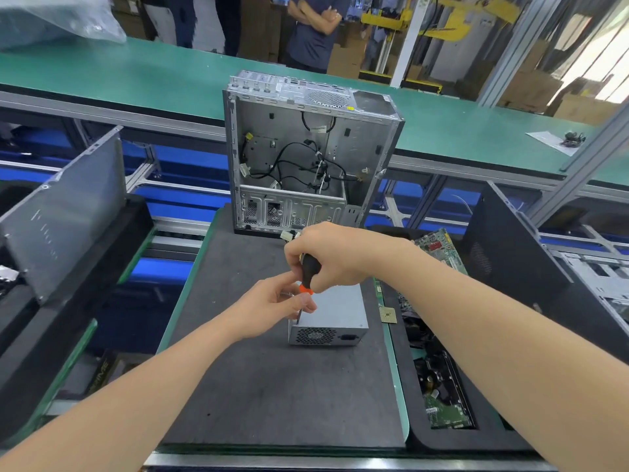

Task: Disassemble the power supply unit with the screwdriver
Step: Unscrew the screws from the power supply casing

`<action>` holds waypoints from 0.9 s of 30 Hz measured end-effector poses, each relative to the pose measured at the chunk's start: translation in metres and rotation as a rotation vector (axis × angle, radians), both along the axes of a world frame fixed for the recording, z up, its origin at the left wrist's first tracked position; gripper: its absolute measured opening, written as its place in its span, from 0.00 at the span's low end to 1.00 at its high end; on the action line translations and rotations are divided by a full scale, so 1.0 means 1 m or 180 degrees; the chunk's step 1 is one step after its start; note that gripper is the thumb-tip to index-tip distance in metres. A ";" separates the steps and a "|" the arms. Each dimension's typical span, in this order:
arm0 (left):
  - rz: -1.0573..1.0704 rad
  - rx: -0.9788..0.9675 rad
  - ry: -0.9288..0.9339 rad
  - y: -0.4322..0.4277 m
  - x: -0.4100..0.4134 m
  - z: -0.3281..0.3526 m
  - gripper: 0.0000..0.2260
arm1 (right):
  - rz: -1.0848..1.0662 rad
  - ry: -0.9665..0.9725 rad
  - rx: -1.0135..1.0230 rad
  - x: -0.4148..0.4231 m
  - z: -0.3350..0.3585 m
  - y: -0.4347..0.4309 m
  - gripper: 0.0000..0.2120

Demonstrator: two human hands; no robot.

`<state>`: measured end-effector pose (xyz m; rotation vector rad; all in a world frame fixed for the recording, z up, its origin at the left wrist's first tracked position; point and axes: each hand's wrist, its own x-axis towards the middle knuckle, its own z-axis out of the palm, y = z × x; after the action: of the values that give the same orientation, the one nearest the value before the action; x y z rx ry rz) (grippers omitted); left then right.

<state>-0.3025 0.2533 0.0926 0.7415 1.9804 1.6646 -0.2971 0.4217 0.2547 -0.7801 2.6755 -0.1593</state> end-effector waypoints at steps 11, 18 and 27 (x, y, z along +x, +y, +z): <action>0.0060 -0.0029 -0.0027 0.001 -0.001 -0.004 0.10 | -0.1569 0.1299 0.0748 0.017 -0.008 -0.030 0.32; 0.0067 0.0150 -0.0118 -0.002 0.001 -0.001 0.18 | -0.0905 0.0523 0.0246 0.006 -0.006 -0.018 0.09; 0.0132 0.0116 -0.0114 0.000 0.001 0.002 0.11 | 0.0035 0.0077 0.0256 0.005 0.003 -0.008 0.08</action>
<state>-0.3011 0.2530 0.0945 0.6832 1.9581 1.7299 -0.2924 0.4137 0.2577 -0.7764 2.6815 -0.0394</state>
